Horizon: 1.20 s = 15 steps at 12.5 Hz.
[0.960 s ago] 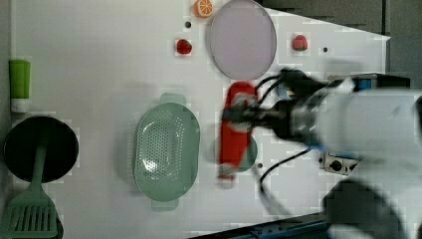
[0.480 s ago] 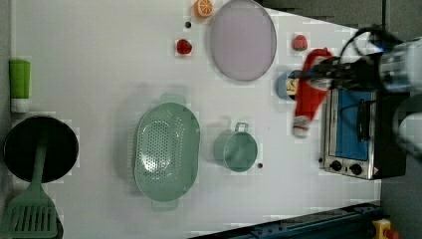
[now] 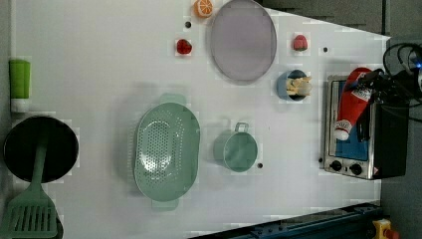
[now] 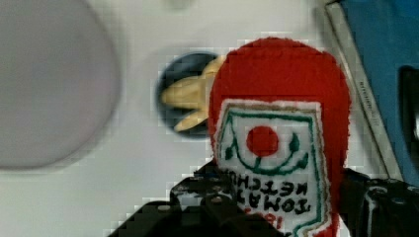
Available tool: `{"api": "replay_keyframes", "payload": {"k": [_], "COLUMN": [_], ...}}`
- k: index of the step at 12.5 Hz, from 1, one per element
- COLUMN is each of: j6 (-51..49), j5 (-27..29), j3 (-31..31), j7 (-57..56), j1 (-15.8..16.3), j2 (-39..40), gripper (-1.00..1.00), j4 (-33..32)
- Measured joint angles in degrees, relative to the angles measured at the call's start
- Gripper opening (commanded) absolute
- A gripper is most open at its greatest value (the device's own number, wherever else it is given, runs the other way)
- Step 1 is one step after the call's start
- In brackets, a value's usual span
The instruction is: Pick ketchup from strainer and place it on the table
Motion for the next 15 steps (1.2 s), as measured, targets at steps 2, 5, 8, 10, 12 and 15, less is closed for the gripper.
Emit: {"api": "replay_keyframes", "payload": {"k": [2,5,8,10,12,15], "j6": [5.6,14.4,17.7,22.1,28.4,35.1], "j5": [-0.1,-0.6,-0.3,-0.2,0.0,-0.2], "j3": [-0.7,0.1,2.3,3.4,3.3,3.4], "j7": [-0.5,-0.5,-0.5,-0.6,-0.6,-0.7], "j1": [-0.4,0.8,1.6,2.3,3.4,3.6], "j2": [-1.0,-0.7,-0.5,0.7,3.6,7.3], "gripper": [0.19,0.19,0.19,0.19,0.26,0.89], "j4": [-5.0,-12.2,-20.0,-23.6,-25.2,-27.5]}}
